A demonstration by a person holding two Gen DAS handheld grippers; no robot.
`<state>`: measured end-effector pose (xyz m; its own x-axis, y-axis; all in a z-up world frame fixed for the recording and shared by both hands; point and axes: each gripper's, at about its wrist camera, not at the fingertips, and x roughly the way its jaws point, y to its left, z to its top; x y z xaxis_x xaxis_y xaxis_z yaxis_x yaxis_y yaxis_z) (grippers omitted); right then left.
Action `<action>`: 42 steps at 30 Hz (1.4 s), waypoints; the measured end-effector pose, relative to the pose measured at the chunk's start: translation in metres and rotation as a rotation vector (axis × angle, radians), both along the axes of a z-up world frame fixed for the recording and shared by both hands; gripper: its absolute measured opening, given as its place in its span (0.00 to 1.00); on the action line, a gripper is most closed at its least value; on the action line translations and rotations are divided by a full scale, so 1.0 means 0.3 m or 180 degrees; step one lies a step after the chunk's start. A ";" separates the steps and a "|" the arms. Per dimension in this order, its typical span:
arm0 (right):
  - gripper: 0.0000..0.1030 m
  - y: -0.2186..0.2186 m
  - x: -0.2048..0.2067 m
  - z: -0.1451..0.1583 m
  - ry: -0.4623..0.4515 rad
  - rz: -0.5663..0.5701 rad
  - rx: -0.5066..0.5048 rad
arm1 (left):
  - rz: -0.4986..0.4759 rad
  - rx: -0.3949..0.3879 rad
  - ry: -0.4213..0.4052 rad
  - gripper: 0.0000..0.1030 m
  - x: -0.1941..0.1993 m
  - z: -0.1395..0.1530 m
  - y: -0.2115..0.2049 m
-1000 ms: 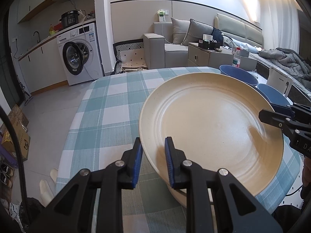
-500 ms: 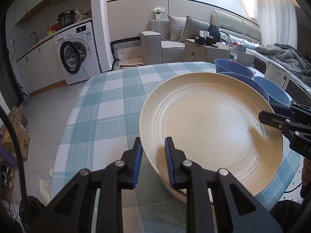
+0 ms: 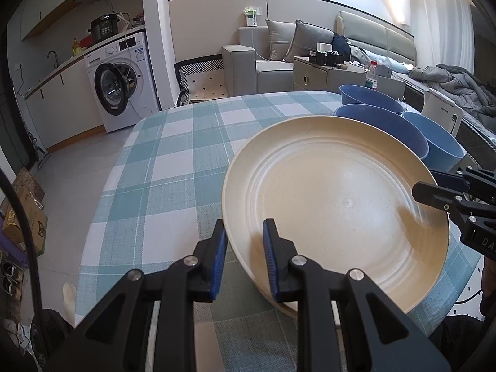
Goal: Organize plates and bowls
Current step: 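Lower the held plate onto the stacked cream plates with both grippers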
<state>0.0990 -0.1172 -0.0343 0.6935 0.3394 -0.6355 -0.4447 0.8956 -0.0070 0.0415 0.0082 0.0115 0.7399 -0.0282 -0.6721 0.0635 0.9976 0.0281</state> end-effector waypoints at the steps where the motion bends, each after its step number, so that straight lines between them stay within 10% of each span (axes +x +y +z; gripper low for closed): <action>1: 0.29 -0.002 -0.002 -0.005 0.0006 -0.0001 -0.0004 | -0.0002 0.0005 0.0005 0.20 -0.001 -0.001 -0.003; 42: 0.29 -0.025 0.032 -0.115 0.0231 0.0025 -0.0148 | -0.0057 0.0172 0.0245 0.22 0.027 -0.080 -0.036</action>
